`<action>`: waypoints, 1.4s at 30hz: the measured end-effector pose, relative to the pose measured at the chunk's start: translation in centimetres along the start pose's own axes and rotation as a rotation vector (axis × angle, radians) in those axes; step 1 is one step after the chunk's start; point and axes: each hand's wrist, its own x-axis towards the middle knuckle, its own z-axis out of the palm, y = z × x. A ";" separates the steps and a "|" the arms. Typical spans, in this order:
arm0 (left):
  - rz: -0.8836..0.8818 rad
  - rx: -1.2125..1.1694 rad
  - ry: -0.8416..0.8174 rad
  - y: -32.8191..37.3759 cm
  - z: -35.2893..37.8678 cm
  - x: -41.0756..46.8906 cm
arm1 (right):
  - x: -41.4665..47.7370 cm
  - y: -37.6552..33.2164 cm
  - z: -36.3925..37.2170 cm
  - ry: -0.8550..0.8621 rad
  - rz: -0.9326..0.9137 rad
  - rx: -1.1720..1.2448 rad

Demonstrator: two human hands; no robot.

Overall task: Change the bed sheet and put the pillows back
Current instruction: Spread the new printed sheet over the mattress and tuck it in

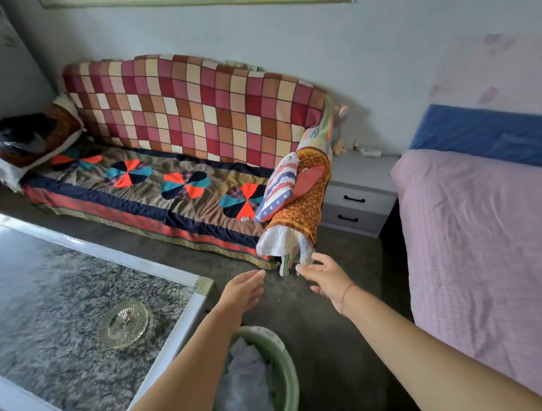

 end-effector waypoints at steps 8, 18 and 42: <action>-0.051 -0.122 0.104 2.0 8.9 5.7 | 6.8 -4.1 -8.7 -0.065 -0.008 0.079; -0.072 -0.109 0.182 8.2 12.0 18.6 | 20.4 -8.3 -12.5 -0.141 0.089 0.171; -0.372 -0.418 0.456 13.5 13.2 47.4 | 55.8 -14.2 -13.5 -0.324 0.511 -0.042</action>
